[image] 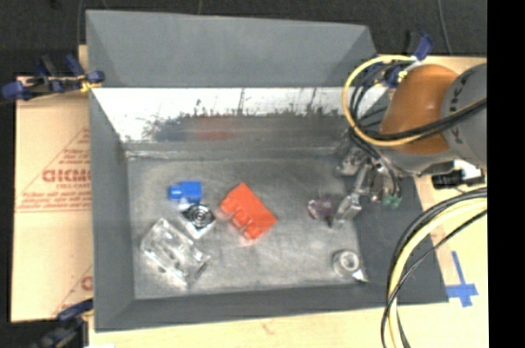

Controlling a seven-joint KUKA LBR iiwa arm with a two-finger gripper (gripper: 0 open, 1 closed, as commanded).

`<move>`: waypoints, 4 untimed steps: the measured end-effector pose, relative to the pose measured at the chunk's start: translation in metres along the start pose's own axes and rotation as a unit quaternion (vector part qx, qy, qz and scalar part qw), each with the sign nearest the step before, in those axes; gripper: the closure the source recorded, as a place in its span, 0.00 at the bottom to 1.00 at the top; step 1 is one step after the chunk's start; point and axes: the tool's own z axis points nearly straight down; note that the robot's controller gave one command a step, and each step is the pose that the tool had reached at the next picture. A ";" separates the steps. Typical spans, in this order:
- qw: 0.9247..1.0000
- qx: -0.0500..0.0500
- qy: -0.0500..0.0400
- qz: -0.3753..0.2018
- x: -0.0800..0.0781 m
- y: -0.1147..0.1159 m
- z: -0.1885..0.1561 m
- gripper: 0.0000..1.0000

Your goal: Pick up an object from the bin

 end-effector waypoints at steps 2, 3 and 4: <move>1.000 0.001 0.002 -0.003 -0.003 -0.001 -0.005 1.00; 1.000 0.002 0.000 -0.003 -0.005 -0.002 -0.009 1.00; 1.000 0.002 -0.002 -0.004 -0.008 -0.002 -0.072 1.00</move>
Offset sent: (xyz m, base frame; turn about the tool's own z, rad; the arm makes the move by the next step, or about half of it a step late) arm 0.0000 0.0000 0.0000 0.0000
